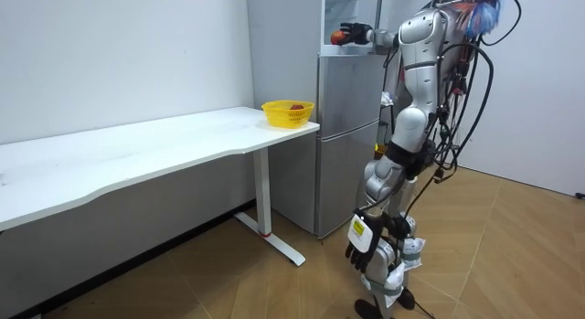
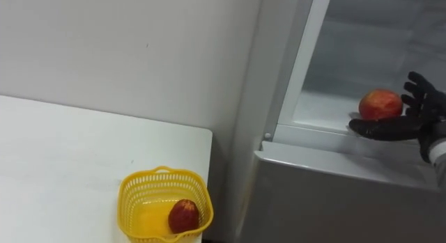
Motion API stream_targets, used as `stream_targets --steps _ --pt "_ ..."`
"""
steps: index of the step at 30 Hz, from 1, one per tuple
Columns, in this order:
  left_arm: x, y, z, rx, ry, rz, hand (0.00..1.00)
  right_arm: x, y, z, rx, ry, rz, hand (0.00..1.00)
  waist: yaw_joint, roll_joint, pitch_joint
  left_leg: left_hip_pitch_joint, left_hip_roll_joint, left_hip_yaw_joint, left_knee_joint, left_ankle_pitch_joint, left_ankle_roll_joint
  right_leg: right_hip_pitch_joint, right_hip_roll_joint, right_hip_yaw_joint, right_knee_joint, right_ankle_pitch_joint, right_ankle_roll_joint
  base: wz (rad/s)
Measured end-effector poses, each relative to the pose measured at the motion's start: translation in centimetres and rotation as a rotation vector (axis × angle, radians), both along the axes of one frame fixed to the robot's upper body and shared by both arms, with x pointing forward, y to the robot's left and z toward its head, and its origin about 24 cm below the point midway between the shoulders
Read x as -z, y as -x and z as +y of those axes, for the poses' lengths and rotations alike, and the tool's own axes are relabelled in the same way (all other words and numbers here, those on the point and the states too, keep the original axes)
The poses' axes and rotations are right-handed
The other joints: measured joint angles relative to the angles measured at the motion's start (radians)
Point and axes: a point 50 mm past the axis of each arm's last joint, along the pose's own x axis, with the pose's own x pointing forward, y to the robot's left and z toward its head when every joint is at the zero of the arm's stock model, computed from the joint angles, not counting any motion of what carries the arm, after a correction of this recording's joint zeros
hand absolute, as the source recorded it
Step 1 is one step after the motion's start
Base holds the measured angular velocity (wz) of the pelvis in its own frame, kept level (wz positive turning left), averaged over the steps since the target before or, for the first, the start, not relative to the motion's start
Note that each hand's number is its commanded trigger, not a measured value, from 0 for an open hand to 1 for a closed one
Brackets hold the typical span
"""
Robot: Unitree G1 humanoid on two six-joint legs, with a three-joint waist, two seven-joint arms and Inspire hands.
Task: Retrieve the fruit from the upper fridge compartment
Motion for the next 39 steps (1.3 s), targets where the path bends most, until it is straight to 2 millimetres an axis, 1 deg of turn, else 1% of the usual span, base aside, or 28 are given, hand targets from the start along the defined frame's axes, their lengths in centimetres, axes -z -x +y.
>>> stream_targets --steps 1,3,7,11,14,15,19,28,32,39 --pt "0.0 0.0 0.0 0.0 0.001 0.0 0.0 0.0 -0.1 0.1 -0.003 0.004 0.002 0.0 0.0 0.001 0.0007 -0.001 0.0 0.0 0.0 0.0 0.0 0.0 0.0 0.0 -0.002 0.0 0.0 0.0" --pt "0.0 -0.2 0.0 0.003 0.001 -0.006 0.0 -0.2 -0.2 0.3 -0.01 0.014 0.003 0.0 0.0 0.0 0.0047 -0.003 0.001 0.002 0.001 0.0 0.0 -0.004 0.0 0.001 -0.004 0.0 0.0 0.0" --pt "-0.1 -0.5 0.0 0.008 0.006 -0.017 0.0 -0.6 -0.6 0.7 -0.013 0.028 -0.003 0.0 0.0 0.0 0.0056 -0.018 0.002 0.007 0.001 0.0 0.0 -0.015 0.001 0.001 -0.004 0.002 -0.003 -0.05" --pt "-0.3 -0.8 0.3 0.019 0.0 -0.029 0.0 -0.6 -0.5 0.5 0.017 0.031 -0.004 0.0 -0.002 0.003 0.0068 -0.021 0.002 0.0 0.001 0.0 0.0 -0.014 0.001 -0.011 -0.003 0.005 -0.003 0.04" --pt "-0.3 -1.0 0.5 0.022 -0.004 -0.033 0.0 -0.8 -0.5 0.5 0.016 0.031 -0.01 0.0 -0.002 0.008 0.0092 -0.023 0.002 -0.002 0.0 0.0 0.0 -0.014 0.001 -0.015 -0.002 0.005 -0.003 0.01" --pt "-0.3 -1.0 0.5 0.022 -0.004 -0.034 0.0 -0.8 -0.6 0.5 0.015 0.031 -0.011 0.0 -0.002 0.01 0.0083 -0.026 0.002 -0.003 0.0 0.0 0.0 -0.013 0.001 -0.015 -0.002 0.005 -0.003 0.0" --pt "-0.4 -1.2 0.5 0.026 -0.004 -0.042 0.0 -1.2 -0.6 0.4 0.013 0.036 -0.017 0.0 -0.005 0.017 0.0102 -0.035 0.002 -0.006 0.0 0.0 0.0 -0.016 0.0 -0.021 0.001 0.006 -0.003 0.05" --pt "-0.4 -0.9 0.6 0.016 -0.009 -0.025 0.0 -0.7 -0.6 0.2 0.009 0.028 0.004 0.0 -0.003 0.017 0.0088 -0.034 0.002 -0.008 0.003 0.0 -0.001 -0.016 -0.002 -0.024 0.008 0.006 -0.003 0.0" --pt "-0.3 -0.7 0.6 0.007 -0.008 -0.014 0.0 0.0 -0.6 -0.4 0.007 -0.039 0.034 0.0 -0.001 0.018 0.0089 -0.034 0.0 -0.013 0.005 0.001 -0.001 -0.015 -0.005 -0.034 0.012 0.006 -0.003 0.03" --pt "-0.2 0.1 0.6 0.006 -0.006 0.025 0.0 0.2 -0.7 -0.7 -0.02 -0.074 0.038 0.0 0.007 0.02 0.01 -0.034 0.0 -0.017 0.008 0.002 -0.002 -0.014 -0.005 -0.04 0.013 0.006 -0.003 0.02"
